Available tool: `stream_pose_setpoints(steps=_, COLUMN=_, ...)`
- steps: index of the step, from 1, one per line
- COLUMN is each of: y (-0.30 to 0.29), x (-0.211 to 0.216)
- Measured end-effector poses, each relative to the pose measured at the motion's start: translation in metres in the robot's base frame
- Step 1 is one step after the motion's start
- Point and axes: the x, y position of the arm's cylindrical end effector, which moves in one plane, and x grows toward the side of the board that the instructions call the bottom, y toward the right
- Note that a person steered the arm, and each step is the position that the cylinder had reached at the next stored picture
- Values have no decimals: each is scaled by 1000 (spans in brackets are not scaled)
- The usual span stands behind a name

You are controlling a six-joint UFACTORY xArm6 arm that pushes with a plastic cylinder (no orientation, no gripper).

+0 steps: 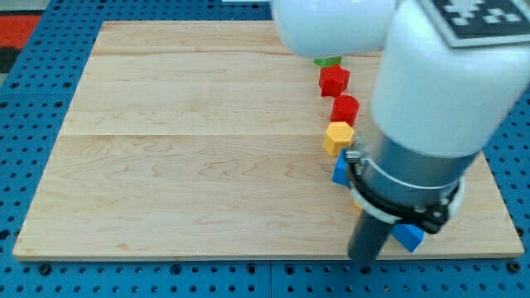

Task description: Move the blue triangle closer to the yellow heart

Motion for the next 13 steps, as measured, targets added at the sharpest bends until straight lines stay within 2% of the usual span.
stream_pose_setpoints(steps=2, y=48, x=0)
stream_pose_setpoints(steps=4, y=124, x=-1)
stream_pose_setpoints(steps=5, y=138, x=-10)
stream_pose_setpoints(steps=7, y=132, x=-33)
stream_pose_setpoints(steps=10, y=142, x=-18)
stream_pose_setpoints(steps=13, y=91, x=-34)
